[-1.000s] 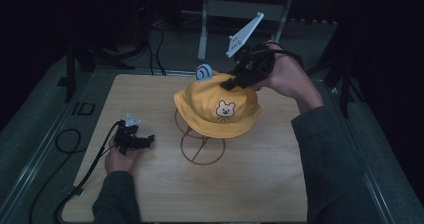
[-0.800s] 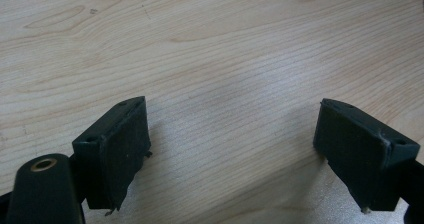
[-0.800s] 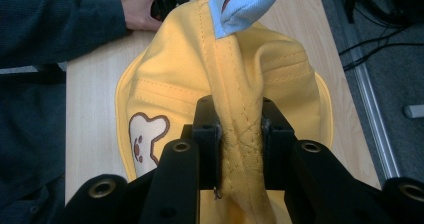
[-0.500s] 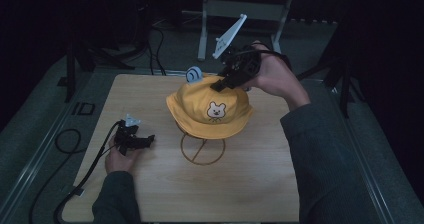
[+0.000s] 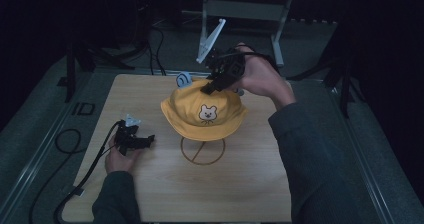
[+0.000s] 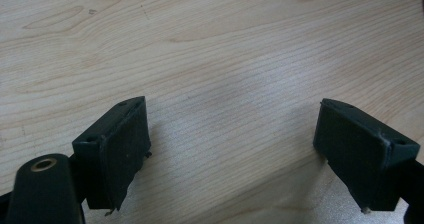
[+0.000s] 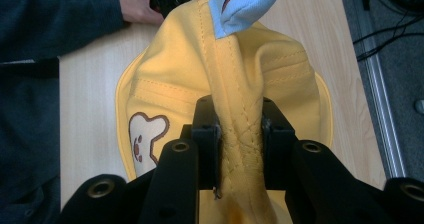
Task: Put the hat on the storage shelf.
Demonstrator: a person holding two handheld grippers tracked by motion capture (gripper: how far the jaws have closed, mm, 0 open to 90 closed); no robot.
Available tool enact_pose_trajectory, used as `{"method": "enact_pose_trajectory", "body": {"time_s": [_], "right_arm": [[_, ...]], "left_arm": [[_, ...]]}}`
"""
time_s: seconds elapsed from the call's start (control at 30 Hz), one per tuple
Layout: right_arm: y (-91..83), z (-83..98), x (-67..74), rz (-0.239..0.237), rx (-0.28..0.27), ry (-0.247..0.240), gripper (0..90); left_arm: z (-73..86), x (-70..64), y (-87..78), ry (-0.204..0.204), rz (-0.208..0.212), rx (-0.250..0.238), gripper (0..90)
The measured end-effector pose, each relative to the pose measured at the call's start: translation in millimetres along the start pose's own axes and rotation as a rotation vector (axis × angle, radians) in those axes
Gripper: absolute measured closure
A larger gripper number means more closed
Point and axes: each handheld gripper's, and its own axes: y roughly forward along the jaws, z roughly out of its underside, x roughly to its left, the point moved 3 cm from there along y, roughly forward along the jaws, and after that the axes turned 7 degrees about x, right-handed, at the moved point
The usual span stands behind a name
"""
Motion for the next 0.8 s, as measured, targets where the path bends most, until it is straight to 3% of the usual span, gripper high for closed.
{"method": "enact_pose_trajectory", "body": {"time_s": [0.23, 0.47, 0.63, 0.8], "right_arm": [[15.3, -9.3, 1.2, -0.013, 0.013, -0.003, 73.9], [35.4, -15.7, 3.6, -0.001, 0.064, -0.011, 73.3], [41.7, -18.1, 4.1, 0.013, 0.064, 0.000, 67.2], [42.3, -15.8, 0.3, 0.034, 0.067, 0.031, 49.7]], "left_arm": [[0.0, -0.1, 0.0, 0.000, 0.000, 0.000, 14.6], [0.0, -0.1, 0.0, 0.001, 0.000, 0.000, 14.5], [0.0, -0.1, 0.0, 0.001, 0.001, 0.000, 14.5], [0.0, -0.2, 0.0, 0.000, 0.001, 0.000, 14.6]]}}
